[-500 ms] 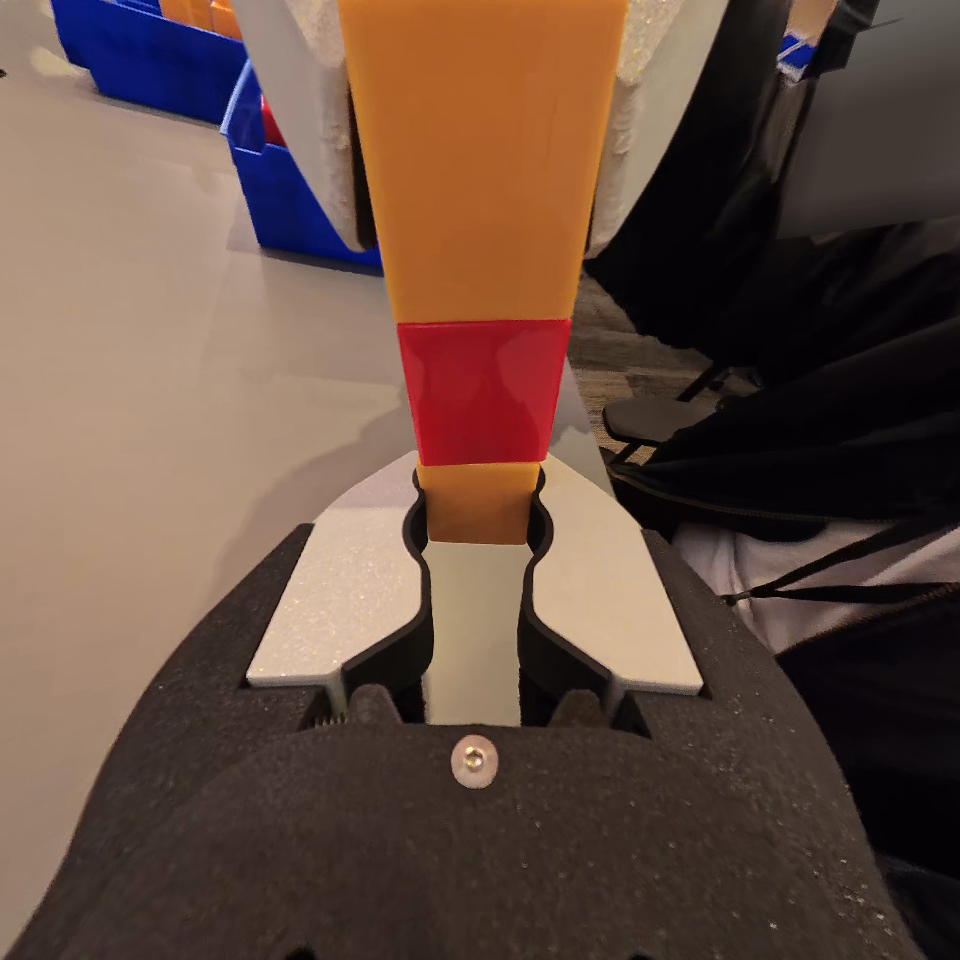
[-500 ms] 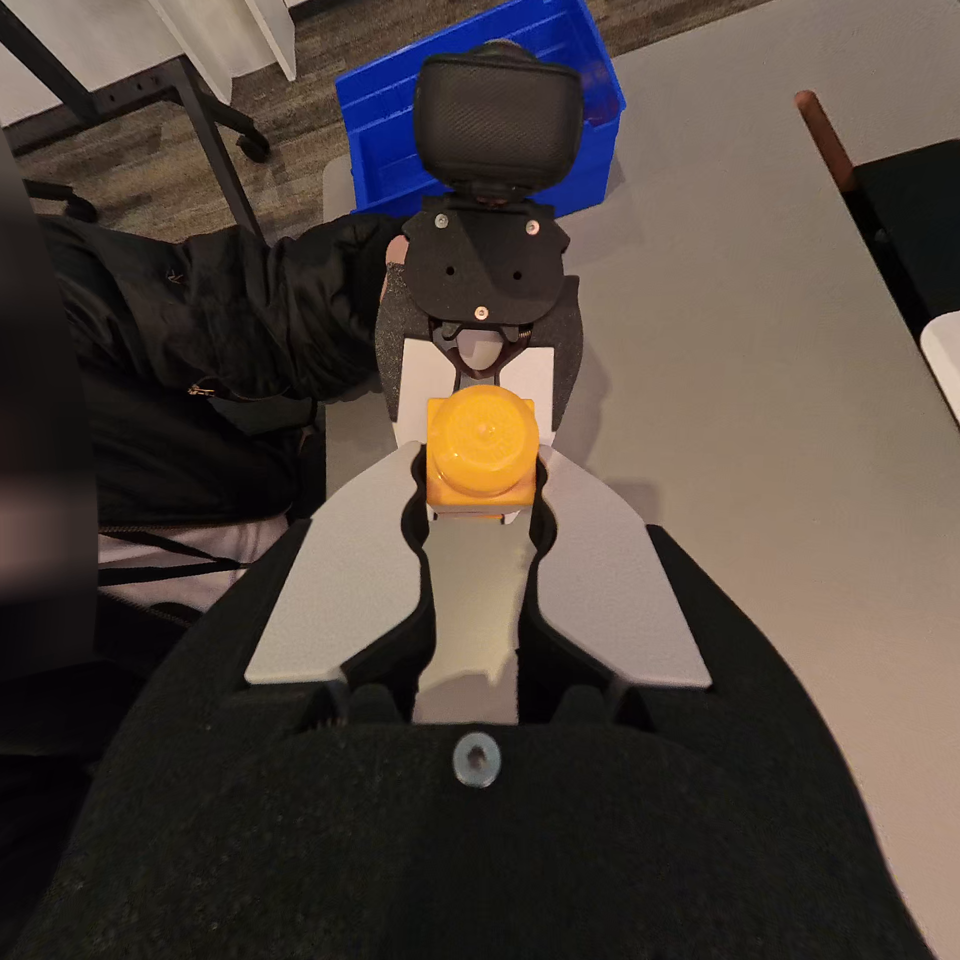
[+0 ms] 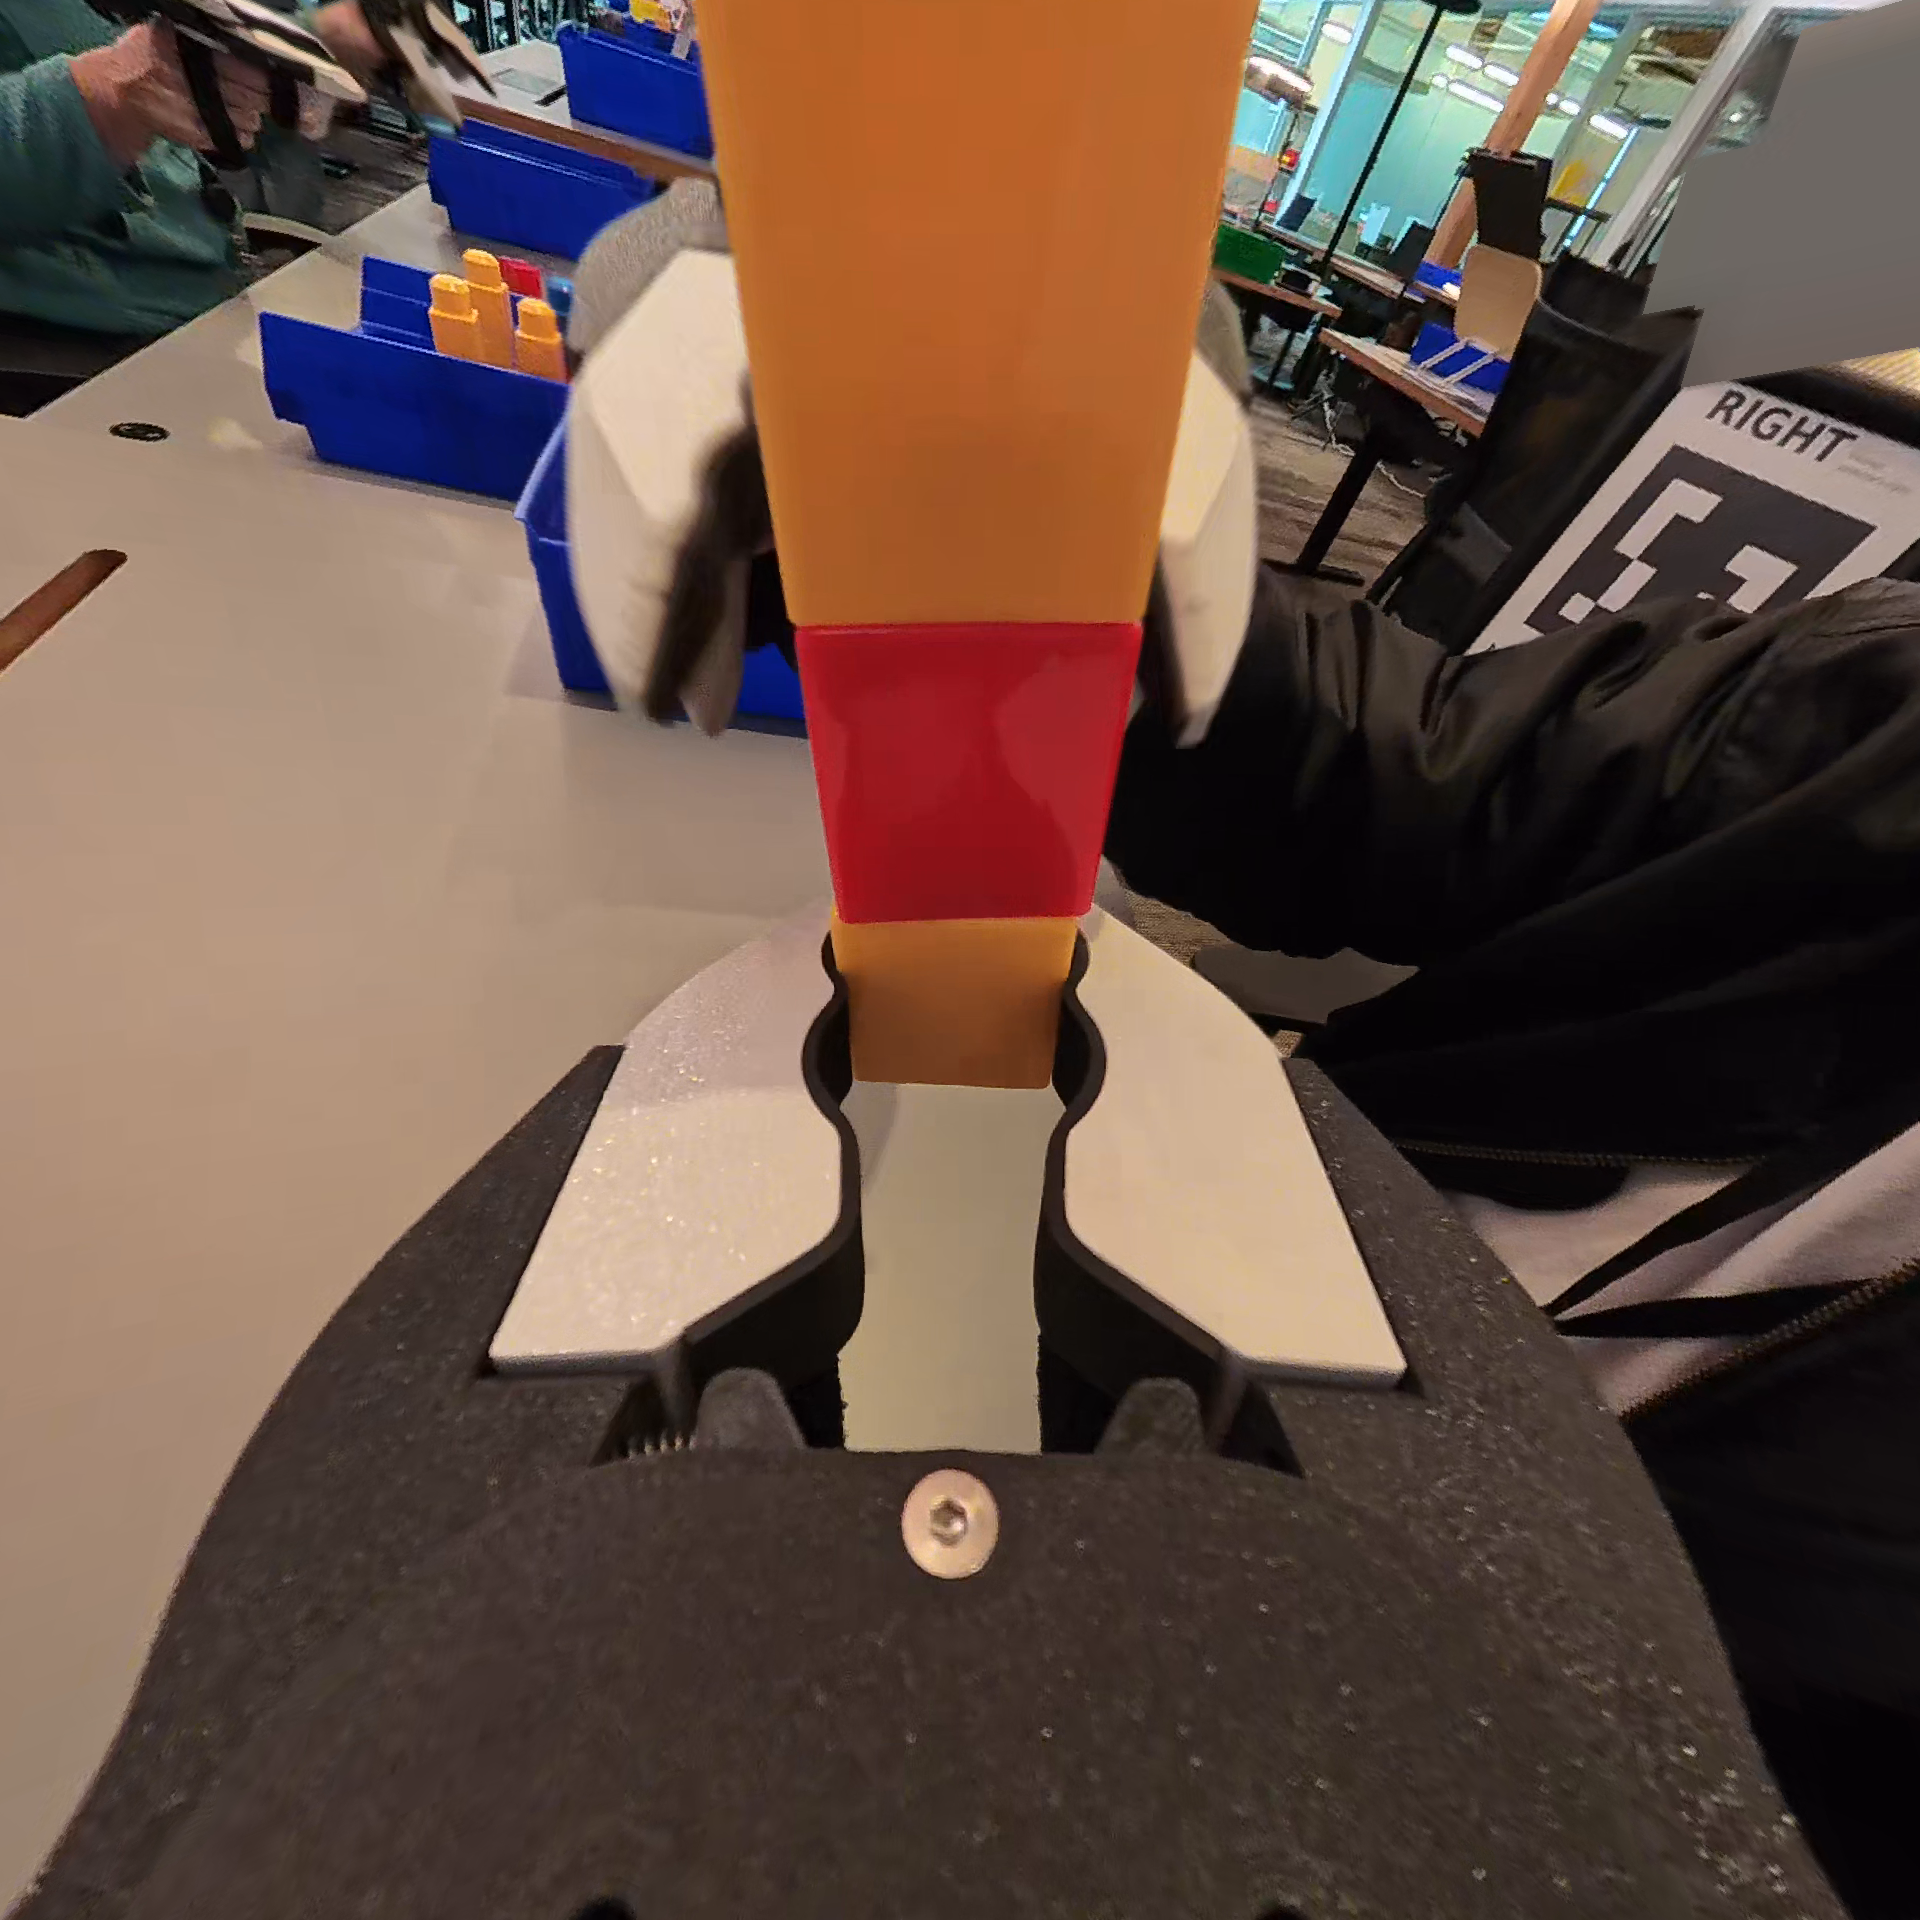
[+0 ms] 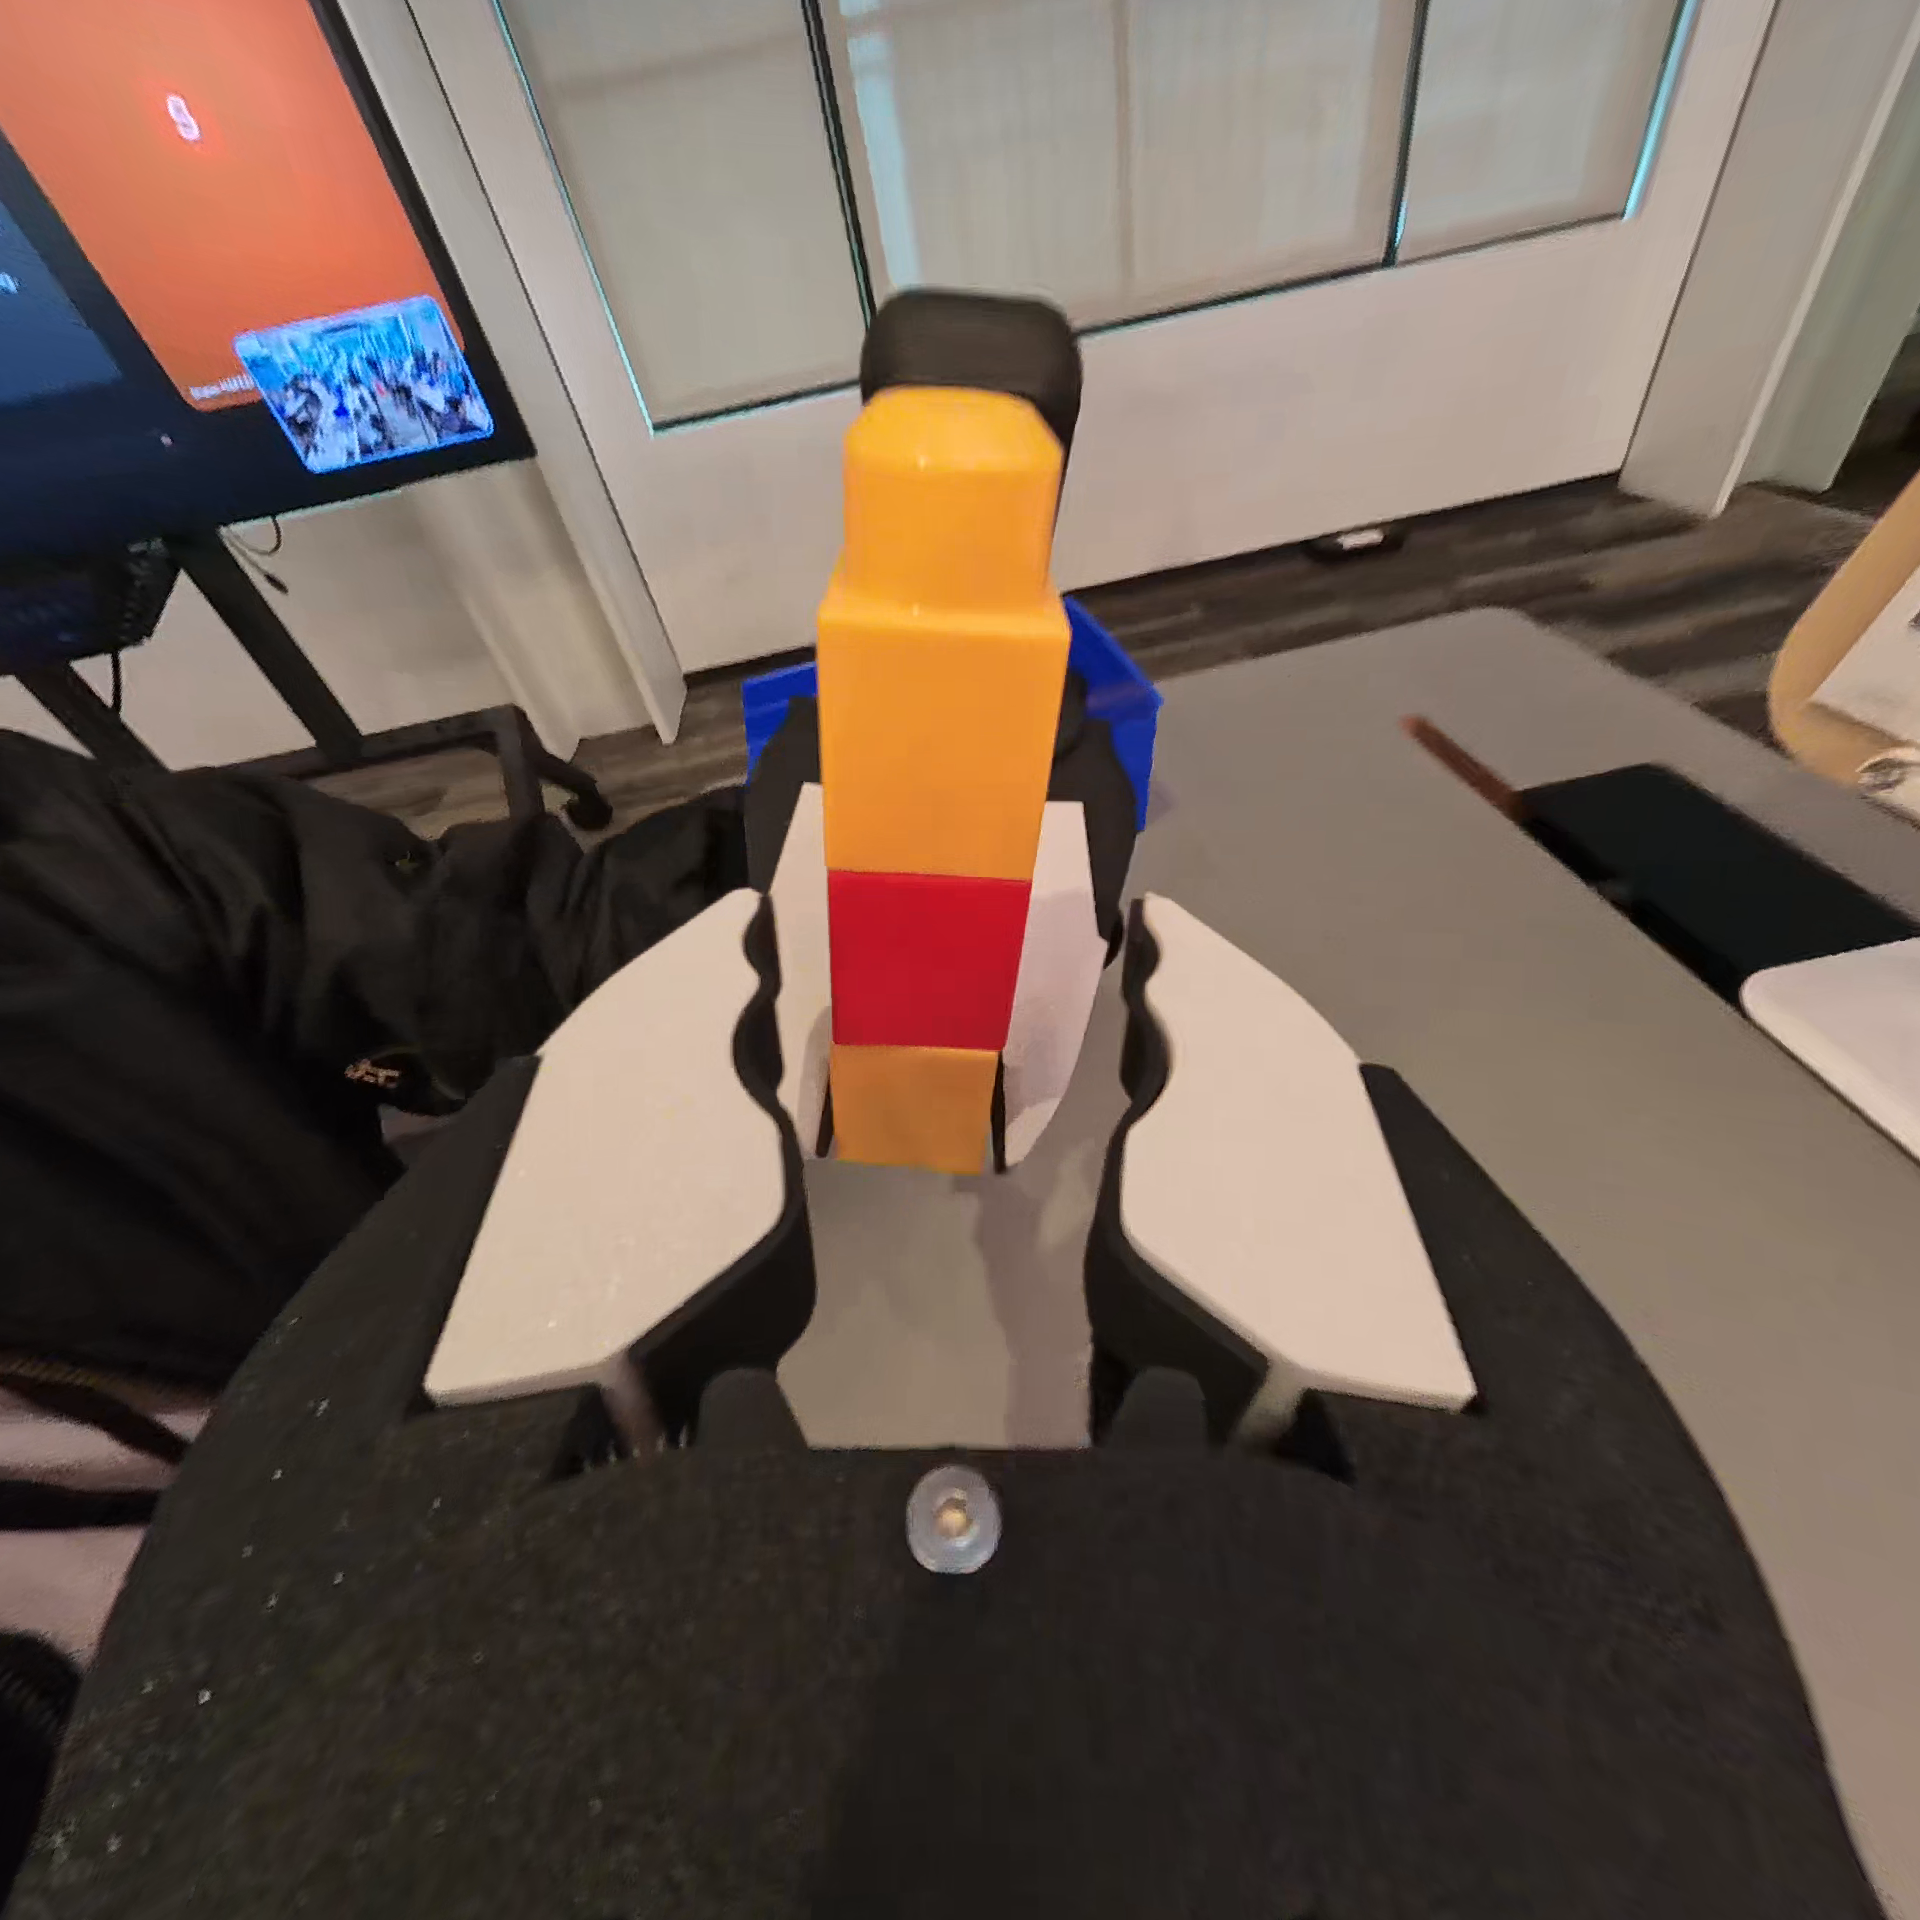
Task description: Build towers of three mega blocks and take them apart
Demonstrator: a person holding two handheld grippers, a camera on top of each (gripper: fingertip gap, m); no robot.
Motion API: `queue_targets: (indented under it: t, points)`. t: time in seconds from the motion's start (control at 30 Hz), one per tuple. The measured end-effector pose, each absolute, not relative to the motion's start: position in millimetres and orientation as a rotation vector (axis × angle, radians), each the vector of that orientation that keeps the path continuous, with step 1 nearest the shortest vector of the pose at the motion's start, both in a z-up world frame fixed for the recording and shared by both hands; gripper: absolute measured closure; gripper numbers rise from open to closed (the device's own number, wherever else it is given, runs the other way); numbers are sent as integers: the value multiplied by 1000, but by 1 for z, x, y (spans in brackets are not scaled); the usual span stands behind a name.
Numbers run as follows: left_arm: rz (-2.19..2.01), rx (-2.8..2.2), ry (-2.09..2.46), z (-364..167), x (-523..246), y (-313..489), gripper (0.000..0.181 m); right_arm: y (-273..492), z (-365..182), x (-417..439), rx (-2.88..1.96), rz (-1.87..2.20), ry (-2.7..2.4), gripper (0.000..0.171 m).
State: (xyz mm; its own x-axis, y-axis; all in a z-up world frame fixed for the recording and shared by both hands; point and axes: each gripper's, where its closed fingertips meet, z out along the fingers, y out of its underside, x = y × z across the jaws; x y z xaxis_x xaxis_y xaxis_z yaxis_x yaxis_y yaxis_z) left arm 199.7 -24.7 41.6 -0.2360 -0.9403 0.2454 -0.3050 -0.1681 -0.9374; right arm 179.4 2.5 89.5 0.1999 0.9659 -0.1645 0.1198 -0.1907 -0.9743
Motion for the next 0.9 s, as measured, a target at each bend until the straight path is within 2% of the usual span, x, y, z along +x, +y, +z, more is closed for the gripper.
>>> queue_targets:
  t: [0.07, 0.7, 0.83, 0.9]
  points:
    - [-1423, -1453, 1520, 41, 200, -24, 146, -3, 84, 177, -1547, 1130, -1114, 135]
    - [-1328, -1554, 1496, 39, 199, -20, 146, 1, 82, 179, -1573, 1096, -1039, 136]
    - [-1308, -1549, 1543, 33, 201, -24, 146, -2, 87, 182, -1532, 1051, -1062, 130]
    - [-1291, -1530, 1557, 32, 202, -26, 146, -4, 89, 182, -1531, 1082, -1058, 135]
